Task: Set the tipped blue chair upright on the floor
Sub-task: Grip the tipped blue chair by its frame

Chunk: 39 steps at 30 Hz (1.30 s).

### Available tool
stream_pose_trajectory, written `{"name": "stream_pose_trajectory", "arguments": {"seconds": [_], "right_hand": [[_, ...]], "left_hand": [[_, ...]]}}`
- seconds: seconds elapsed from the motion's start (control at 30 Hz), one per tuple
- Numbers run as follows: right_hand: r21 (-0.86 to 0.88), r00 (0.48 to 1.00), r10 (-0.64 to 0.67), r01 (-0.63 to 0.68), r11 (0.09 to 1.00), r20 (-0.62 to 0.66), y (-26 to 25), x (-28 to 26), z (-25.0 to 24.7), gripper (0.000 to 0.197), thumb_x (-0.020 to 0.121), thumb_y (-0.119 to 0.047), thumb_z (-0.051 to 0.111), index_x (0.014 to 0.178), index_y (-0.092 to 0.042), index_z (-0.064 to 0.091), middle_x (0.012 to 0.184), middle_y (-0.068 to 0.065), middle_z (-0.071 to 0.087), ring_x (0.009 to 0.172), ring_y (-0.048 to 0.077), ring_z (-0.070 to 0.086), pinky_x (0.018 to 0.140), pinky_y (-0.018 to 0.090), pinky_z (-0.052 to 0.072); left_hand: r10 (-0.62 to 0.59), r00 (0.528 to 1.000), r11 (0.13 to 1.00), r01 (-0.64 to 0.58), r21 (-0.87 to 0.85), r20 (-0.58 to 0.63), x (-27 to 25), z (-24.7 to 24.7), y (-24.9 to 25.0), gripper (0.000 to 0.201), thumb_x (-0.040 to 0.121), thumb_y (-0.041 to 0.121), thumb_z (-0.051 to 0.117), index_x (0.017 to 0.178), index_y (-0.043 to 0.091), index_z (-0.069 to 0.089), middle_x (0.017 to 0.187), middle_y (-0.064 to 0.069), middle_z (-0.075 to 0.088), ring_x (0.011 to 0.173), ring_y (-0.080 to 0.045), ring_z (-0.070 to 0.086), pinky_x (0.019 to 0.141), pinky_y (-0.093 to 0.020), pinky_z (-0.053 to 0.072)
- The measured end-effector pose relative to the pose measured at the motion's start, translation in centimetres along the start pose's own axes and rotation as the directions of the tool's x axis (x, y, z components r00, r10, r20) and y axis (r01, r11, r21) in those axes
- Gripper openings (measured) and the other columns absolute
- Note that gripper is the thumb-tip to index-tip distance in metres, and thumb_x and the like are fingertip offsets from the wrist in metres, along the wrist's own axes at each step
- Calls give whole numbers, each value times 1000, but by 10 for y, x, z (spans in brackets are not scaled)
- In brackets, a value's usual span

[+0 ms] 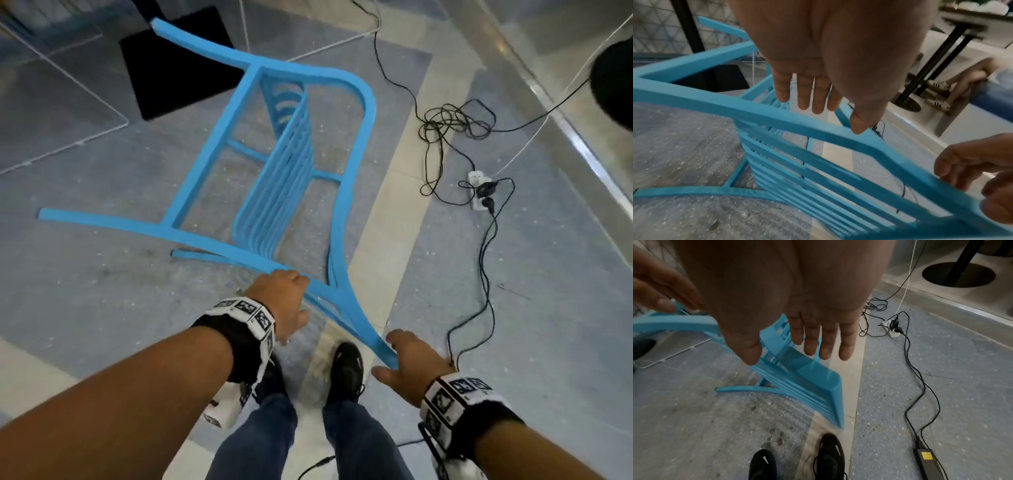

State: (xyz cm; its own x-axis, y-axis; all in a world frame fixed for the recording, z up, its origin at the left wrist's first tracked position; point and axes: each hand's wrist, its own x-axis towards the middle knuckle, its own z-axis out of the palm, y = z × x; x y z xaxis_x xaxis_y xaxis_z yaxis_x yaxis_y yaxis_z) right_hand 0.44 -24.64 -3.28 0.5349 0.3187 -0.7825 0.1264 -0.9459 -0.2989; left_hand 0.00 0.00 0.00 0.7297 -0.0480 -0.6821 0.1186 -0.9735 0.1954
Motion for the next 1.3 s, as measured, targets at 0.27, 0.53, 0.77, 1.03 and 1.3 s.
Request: {"name": "stream_pose_trajectory", "arguments": {"seconds": [0.27,0.53,0.77,1.03,1.3], "right_hand": [[151,992,124,-127,980,26,-1,56,33,26,73,-36,69,88,-17,59,74,4,64,68,23,62,56,28,46],[128,988,150,-155,980,44,-11,52,14,12,74,-35,60,71,-27,52,69,-4,61,63,17,61,57,28,48],[-74,994,91,-95,993,-52,-58,14,-85,22,78,-39,52,92,-24,60,92,2,67,82,23,65,73,32,54],[-432,982,-82,0,902,-171,-139,-68,-234,23,82,-30,47,103,-21,55,87,1,52,85,26,60,74,36,52],[-750,953,-290,127,649,-90,-258,-172,-297,17,85,-11,55,102,-13,57,70,-1,47,72,29,56,63,37,50]], "left_hand": [[-6,999,988,0,154,41,68,29,-10,46,75,28,64,115,13,45,119,-9,55,114,-31,49,105,-48,32],[40,996,964,-60,260,83,93,14,-11,21,77,28,57,93,16,64,98,-10,69,89,-34,65,77,-40,53],[-16,998,991,24,131,-64,72,-59,-18,28,74,35,58,95,17,62,101,-12,69,96,-37,64,83,-44,53],[-157,947,970,95,-224,-280,9,-152,-19,28,71,38,62,91,19,64,100,-10,70,98,-34,62,82,-39,53],[-341,866,683,-39,-729,-366,-68,-174,-44,9,56,34,59,56,25,58,65,-6,69,70,-25,68,63,-36,56]]}}
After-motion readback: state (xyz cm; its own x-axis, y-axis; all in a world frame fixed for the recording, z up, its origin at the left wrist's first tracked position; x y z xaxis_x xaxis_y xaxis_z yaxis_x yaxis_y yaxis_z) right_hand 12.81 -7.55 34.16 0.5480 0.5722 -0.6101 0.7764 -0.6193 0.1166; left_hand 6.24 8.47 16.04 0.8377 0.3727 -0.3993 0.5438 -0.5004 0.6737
